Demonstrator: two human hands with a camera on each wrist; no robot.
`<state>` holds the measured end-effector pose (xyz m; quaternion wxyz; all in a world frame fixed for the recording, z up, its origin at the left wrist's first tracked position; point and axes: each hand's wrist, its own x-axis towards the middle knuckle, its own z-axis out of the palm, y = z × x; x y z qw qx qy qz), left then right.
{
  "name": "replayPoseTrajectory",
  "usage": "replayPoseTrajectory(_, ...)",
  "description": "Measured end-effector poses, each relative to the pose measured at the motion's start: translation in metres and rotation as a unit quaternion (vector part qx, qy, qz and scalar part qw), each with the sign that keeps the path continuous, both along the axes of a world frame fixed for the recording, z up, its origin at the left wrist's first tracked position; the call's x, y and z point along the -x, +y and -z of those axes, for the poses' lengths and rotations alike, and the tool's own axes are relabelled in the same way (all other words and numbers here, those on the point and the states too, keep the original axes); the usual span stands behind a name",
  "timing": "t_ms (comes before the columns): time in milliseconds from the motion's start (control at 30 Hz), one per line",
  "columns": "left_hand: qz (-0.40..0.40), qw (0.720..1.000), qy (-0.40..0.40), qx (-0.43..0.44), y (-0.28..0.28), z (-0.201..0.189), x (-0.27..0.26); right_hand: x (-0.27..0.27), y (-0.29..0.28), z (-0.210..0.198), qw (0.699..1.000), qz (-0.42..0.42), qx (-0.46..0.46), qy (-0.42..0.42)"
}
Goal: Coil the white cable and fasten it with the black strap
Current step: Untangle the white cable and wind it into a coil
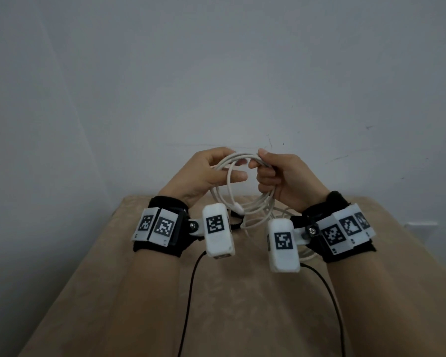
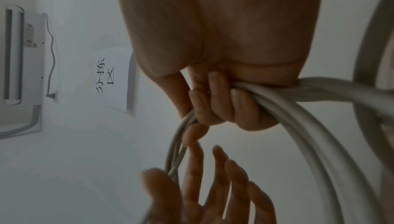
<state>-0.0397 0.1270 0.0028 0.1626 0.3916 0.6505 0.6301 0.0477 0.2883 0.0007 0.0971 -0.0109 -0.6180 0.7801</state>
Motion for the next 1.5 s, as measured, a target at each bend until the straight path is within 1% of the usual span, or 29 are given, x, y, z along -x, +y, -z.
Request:
replayPoseTrajectory(67,0.006,1.000,-0.028,-0.012,0.001,-0.002,0.001,0.001,-0.001,0.002,1.000,0.009,-0.005,-0.002)
replayPoseTrajectory(167,0.011,0.991,-0.114,-0.071,-0.002,-0.008,-0.001,0.002,-0.001,0.004,0.999,0.024,-0.021,-0.006)
replayPoseTrajectory(233,-0.023,0.991,-0.107,-0.078,-0.006,-0.009,0.001,0.001,0.001,0.005,0.999,0.026,-0.020,-0.010)
replayPoseTrajectory(300,-0.046,0.993,-0.089,-0.058,-0.010,-0.007,0.003,0.000,0.004,0.005,1.000,0.015,-0.008,-0.014)
replayPoseTrajectory(367,-0.048,0.992,-0.106,-0.050,-0.014,-0.005,0.004,-0.001,0.006,0.004,1.000,-0.003,0.005,-0.012)
replayPoseTrajectory(433,-0.030,0.986,-0.155,-0.055,-0.015,-0.005,0.001,-0.001,0.006,0.002,0.999,-0.023,0.032,-0.004)
replayPoseTrajectory(500,0.007,0.977,-0.206,-0.059,-0.015,-0.005,-0.002,-0.002,0.007,0.000,0.996,-0.046,0.071,0.006)
replayPoseTrajectory(600,0.046,0.968,-0.232,-0.082,-0.014,-0.006,-0.004,-0.003,0.007,-0.002,0.990,-0.069,0.122,0.021)
replayPoseTrajectory(667,0.050,0.961,-0.248,-0.110,-0.013,-0.006,-0.005,-0.003,0.006,-0.002,0.986,-0.072,0.148,0.029)
replayPoseTrajectory(767,0.034,0.946,-0.276,-0.168,-0.012,-0.004,-0.005,-0.003,0.005,-0.002,0.979,-0.078,0.186,0.039)
replayPoseTrajectory(900,0.026,0.933,-0.278,-0.225,-0.008,0.000,-0.002,-0.003,0.005,-0.003,0.972,-0.094,0.212,0.043)
replayPoseTrajectory(1000,0.069,0.921,-0.293,-0.245,-0.008,0.005,0.002,-0.004,0.004,-0.004,0.970,-0.109,0.214,0.045)
replayPoseTrajectory(1267,0.176,0.920,-0.271,-0.219,-0.013,0.013,0.006,-0.005,0.005,-0.006,0.969,-0.126,0.208,0.040)
replayPoseTrajectory(1400,0.168,0.931,-0.249,-0.208,-0.011,0.015,0.008,-0.004,0.007,-0.003,0.969,-0.115,0.215,0.040)
replayPoseTrajectory(1500,0.131,0.945,-0.231,-0.189,-0.009,0.015,0.010,-0.004,0.009,-0.003,0.971,-0.108,0.212,0.037)
